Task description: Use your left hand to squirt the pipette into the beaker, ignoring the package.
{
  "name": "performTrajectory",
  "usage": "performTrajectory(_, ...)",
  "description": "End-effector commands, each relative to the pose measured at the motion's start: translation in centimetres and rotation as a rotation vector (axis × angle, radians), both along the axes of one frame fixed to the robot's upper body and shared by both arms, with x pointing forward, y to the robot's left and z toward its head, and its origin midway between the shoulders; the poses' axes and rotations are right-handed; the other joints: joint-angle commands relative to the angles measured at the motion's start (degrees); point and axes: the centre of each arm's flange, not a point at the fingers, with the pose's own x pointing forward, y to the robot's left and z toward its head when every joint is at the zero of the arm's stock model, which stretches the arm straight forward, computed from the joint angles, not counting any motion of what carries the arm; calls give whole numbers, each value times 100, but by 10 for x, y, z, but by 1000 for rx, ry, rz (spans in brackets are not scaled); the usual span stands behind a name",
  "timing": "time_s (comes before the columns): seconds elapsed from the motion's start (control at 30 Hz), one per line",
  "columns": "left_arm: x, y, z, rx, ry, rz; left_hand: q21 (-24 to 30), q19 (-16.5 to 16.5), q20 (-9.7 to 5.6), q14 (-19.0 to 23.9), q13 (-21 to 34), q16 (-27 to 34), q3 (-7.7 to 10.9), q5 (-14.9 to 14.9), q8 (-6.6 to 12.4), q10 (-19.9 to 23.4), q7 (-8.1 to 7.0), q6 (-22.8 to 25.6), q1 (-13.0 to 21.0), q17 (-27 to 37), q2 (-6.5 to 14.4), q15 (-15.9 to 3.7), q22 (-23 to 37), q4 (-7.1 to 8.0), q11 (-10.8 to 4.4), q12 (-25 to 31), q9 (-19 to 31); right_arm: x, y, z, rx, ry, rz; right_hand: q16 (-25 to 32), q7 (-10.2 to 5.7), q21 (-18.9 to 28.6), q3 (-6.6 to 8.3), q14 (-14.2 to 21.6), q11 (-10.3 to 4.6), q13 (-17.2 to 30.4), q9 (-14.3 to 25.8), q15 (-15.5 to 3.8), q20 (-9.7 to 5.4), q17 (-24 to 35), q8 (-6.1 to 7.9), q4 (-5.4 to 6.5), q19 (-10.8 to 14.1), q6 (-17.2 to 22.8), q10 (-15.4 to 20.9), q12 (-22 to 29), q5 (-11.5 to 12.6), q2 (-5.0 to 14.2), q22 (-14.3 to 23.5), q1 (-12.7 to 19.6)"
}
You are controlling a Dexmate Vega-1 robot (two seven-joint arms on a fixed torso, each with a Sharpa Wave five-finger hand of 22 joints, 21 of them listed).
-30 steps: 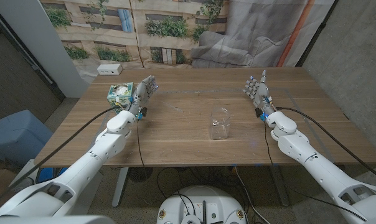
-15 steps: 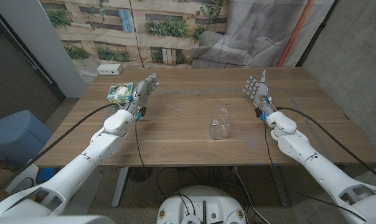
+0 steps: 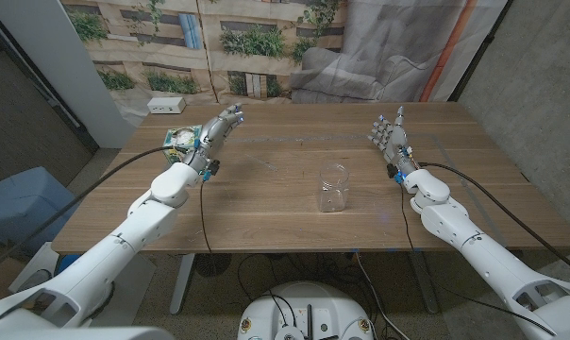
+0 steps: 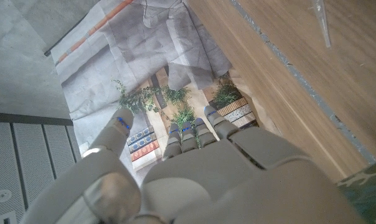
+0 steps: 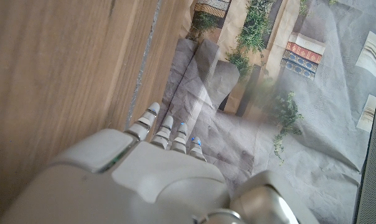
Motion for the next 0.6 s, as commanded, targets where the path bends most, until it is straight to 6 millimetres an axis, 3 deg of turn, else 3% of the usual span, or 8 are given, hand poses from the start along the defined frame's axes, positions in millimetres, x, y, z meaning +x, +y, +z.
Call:
performTrajectory(0.03, -24, -12, 20, 206, -167, 60, 4, 116, -106, 77, 29, 22, 55, 62, 32, 93, -7, 94, 179, 23, 11, -67, 12, -32, -11, 53, 17, 0, 0, 0, 0, 0, 0, 20, -63, 4, -41, -46, -37, -7, 11, -477, 39, 23, 29, -6, 11, -1, -27, 20, 27, 333, 10, 2)
performTrajectory(0.37, -44, -22, 42, 407, -360, 186, 22, 397, -72, 359, 31, 45, 119, 62, 68, 379, -117, 355, 632, 23, -116, -182, 9, -58, -119, 73, 19, 0, 0, 0, 0, 0, 0, 22, -56, 0, -40, -44, 35, -15, 11, -472, 42, 23, 32, -6, 15, 3, 34, 48, 27, 335, 11, 2)
performTrajectory(0.4, -46, -23, 44, 426, -380, 192, 22, 428, -72, 392, 31, 45, 121, 61, 69, 419, -130, 380, 684, 23, -139, -196, 9, -58, -158, 76, 20, 0, 0, 0, 0, 0, 0, 26, -50, -1, -41, -36, -24, -13, 12, -477, 39, 23, 32, -6, 15, 3, 104, 81, 27, 333, 11, 2)
performTrajectory(0.5, -50, -25, 48, 470, -421, 220, 21, 475, -70, 452, 31, 46, 125, 59, 79, 476, -165, 442, 774, 22, -178, -215, 9, -60, -187, 77, 20, 0, 0, 0, 0, 0, 0, 25, -43, -3, -41, -36, -31, -16, 12, -476, 43, 24, 33, -5, 16, 7, -25, 32, 27, 334, 11, 1)
performTrajectory(0.6, -54, -26, 53, 522, -457, 253, 21, 519, -62, 515, 31, 51, 128, 58, 83, 525, -213, 488, 851, 22, -210, -225, 9, -61, -208, 78, 21, 0, 0, 0, 0, 0, 0, 24, -38, -4, -42, -44, 5, -17, 13, -462, 43, 24, 35, -5, 21, 9, 72, 75, 26, 332, 12, 1)
